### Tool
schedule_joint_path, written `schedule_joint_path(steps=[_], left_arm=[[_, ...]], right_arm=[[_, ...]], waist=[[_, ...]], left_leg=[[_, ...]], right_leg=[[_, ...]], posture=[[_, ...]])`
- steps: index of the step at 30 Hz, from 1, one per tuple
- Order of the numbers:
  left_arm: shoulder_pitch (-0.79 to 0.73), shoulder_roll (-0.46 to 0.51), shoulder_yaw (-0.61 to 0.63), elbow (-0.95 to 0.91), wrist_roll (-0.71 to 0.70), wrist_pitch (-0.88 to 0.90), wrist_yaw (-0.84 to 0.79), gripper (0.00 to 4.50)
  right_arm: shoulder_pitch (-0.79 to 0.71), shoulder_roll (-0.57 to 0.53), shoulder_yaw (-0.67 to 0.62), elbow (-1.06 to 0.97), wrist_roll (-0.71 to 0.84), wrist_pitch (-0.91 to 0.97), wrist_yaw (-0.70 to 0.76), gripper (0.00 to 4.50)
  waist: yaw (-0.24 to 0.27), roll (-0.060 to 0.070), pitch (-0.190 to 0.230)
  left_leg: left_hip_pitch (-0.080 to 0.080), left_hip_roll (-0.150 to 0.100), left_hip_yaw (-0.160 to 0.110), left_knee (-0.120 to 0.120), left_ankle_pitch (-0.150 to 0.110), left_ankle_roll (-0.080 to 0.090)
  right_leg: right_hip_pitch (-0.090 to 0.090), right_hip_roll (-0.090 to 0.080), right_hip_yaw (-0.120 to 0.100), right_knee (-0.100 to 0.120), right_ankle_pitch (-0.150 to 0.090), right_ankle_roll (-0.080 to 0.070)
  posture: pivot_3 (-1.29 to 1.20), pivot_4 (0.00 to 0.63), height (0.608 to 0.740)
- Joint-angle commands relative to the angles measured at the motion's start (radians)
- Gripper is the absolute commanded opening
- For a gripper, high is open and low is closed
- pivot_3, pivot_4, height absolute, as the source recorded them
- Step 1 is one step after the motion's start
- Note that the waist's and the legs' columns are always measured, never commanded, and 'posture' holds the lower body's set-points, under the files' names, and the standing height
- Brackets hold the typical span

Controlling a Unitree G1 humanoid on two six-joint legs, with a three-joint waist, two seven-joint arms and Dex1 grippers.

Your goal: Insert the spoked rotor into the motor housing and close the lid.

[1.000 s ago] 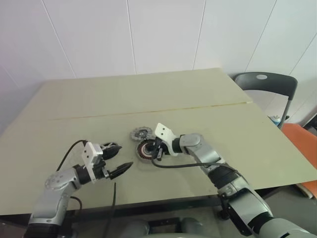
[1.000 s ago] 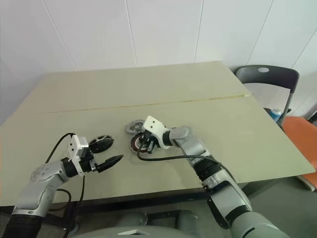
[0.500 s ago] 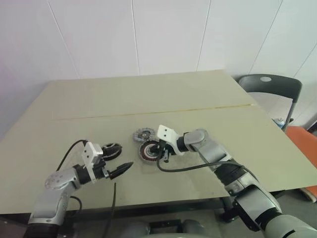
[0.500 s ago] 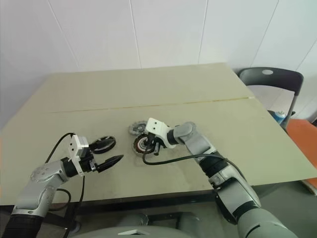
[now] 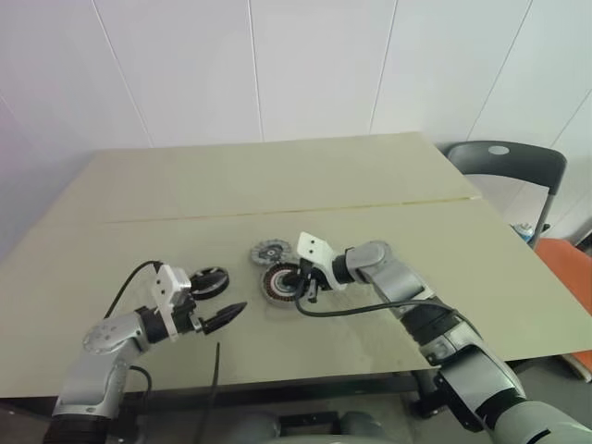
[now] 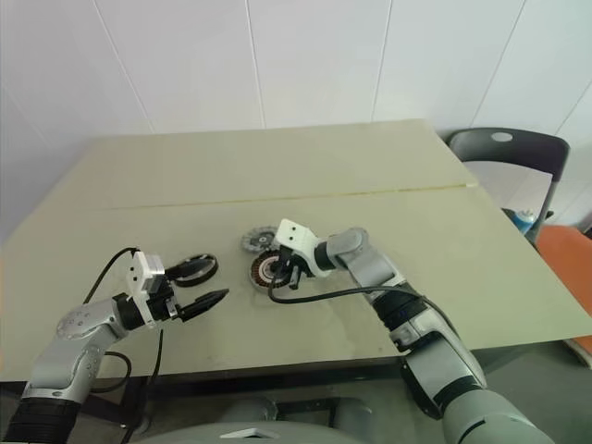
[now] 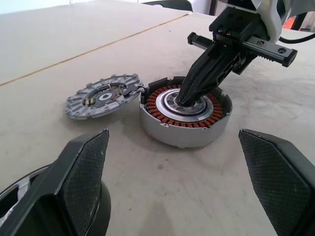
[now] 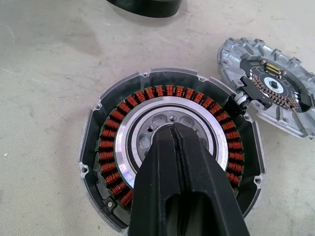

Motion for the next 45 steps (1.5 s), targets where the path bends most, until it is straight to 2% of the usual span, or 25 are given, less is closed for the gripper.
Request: schedule_joint_path(steps=[1,8,15,27,38,45], left_arm=[[-0.019,0.011,0.010,-0.007,0.004,-0.020,-0.008,4.50],[-0.021,0.011,0.001,-0.024,0.004,-0.007,-0.004,4.50],[-0.031,0.018,-0.005,-0.029,0.003,0.005,-0.010,4.50],[-0.053,0.017,-0.023,-0.033,0.008,0.019,-0.004,4.50],[-0.057,0.017,-0.028,-0.044,0.006,0.030,0.010,4.50],[-0.052,0.017,-0.024,-0.042,0.006,0.030,0.007,4.50]], right_arm=[[0.032,-0.047,-0.013,0.134,-0.032,0.050,-0.019,0.02],[0.005,-0.074,-0.108,0.174,0.033,0.052,-0.028,0.02],[0.010,-0.077,-0.128,0.174,0.064,0.058,-0.040,0.02],[0.014,-0.028,-0.165,0.154,0.113,0.061,-0.082,0.02],[0.103,0.051,-0.057,0.009,0.091,0.121,-0.080,0.02],[0.119,0.130,-0.010,0.007,0.052,0.093,-0.143,0.02]], waist=[[-0.001,0.000,0.000],[0.001,0.001,0.001],[0.003,0.002,0.002],[0.003,0.002,0.002],[-0.003,0.002,0.003],[-0.038,0.002,0.002]], left_leg=[[0.000,0.004,0.005,0.001,0.000,0.000],[-0.004,0.005,0.007,0.002,0.000,0.000],[-0.015,0.011,0.012,0.003,0.000,0.000],[-0.018,0.016,0.014,0.003,0.001,-0.001],[-0.021,0.017,0.016,-0.001,0.000,-0.002],[-0.018,0.020,0.019,-0.006,0.000,-0.003]], right_leg=[[0.000,0.000,-0.001,-0.001,0.000,0.000],[0.002,-0.001,-0.001,-0.003,0.000,0.000],[-0.002,-0.001,-0.004,-0.004,0.000,0.000],[-0.003,-0.001,-0.009,-0.005,0.000,0.000],[-0.009,-0.001,-0.009,-0.005,0.000,0.001],[-0.010,0.002,-0.007,-0.005,-0.001,0.002]], posture=[[0.00,0.000,0.740],[0.00,0.000,0.740],[0.00,0.000,0.740],[0.00,0.000,0.740],[0.00,0.000,0.740],[0.00,0.000,0.740]])
